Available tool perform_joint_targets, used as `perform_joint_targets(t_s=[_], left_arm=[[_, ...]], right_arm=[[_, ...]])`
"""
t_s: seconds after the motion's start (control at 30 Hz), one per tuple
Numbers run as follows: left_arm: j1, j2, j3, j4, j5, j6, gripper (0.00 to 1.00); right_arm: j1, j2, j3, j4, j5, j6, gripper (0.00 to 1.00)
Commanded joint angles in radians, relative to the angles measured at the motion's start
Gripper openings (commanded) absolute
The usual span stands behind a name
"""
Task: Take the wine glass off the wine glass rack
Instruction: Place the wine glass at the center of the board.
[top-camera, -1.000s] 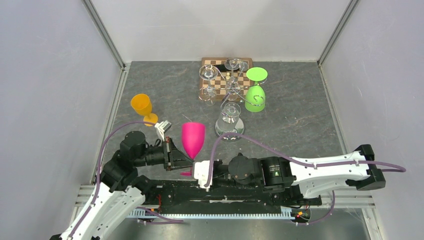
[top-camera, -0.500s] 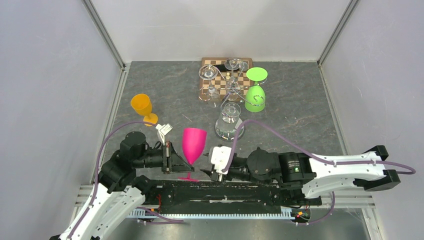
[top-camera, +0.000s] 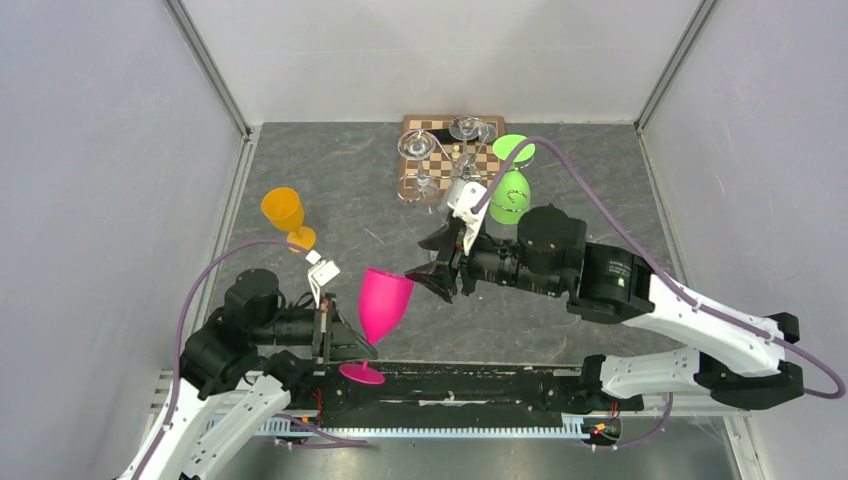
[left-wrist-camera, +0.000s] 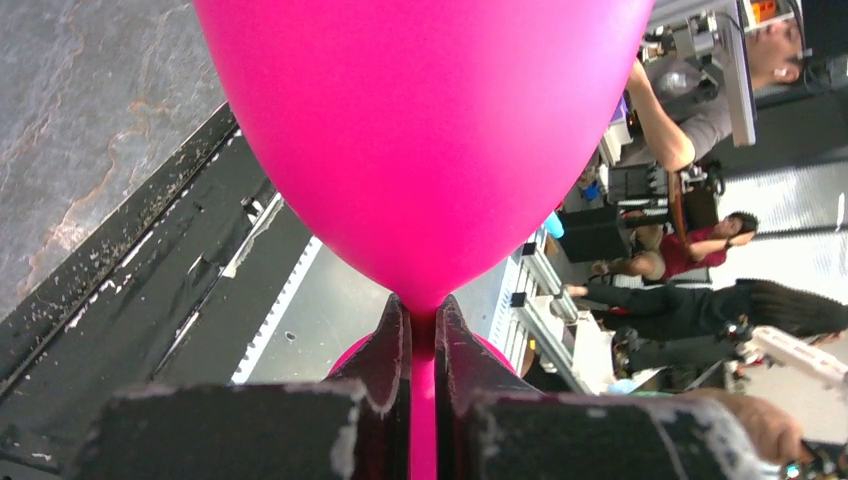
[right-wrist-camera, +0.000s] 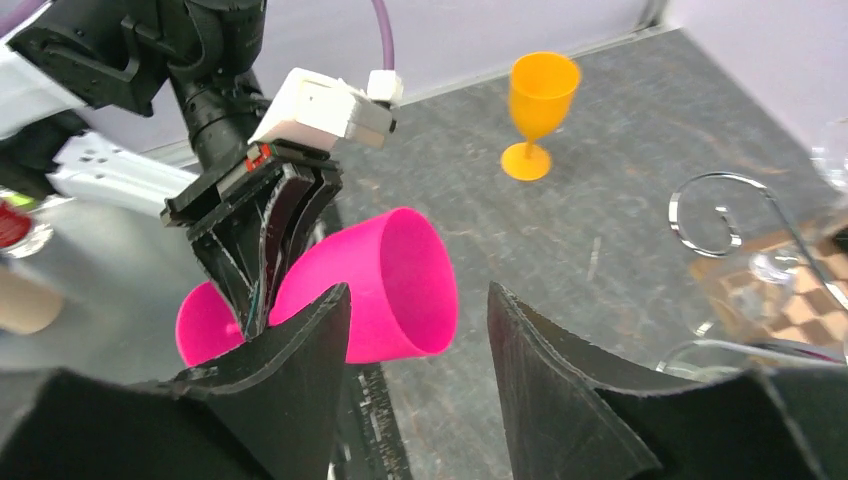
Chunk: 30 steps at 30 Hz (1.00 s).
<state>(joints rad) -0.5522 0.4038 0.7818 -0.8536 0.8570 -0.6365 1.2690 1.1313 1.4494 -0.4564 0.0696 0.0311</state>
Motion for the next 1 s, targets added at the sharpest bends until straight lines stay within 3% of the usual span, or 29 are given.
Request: perform_joint_targets(t_s=[0.0,0.23,0.47,0.97], left_arm=[[-0.005,-0.052,0.064,0.045,0.109,0.12,0.02],[-0.005,-0.051,0.07,0.045,0.147,0.185,0.02],[-0.005,-0.051,0.079,0.019,0.169,0.242,0.02],[-0.005,-0.054,0.086,0.01,0.173,0.265,0.02]], right_arm=[[-0.09,0.049,0.087,-0.04,-0.312,0.074,0.56],[-0.197,0.122,0.138,-0.021,-0.643,0.114,0.58],[-0.239,0.147,0.133,-0.013,-0.837,0.116,0.59],[-0.238,0.178,0.058,0.047,-1.001,0.12,0.51]])
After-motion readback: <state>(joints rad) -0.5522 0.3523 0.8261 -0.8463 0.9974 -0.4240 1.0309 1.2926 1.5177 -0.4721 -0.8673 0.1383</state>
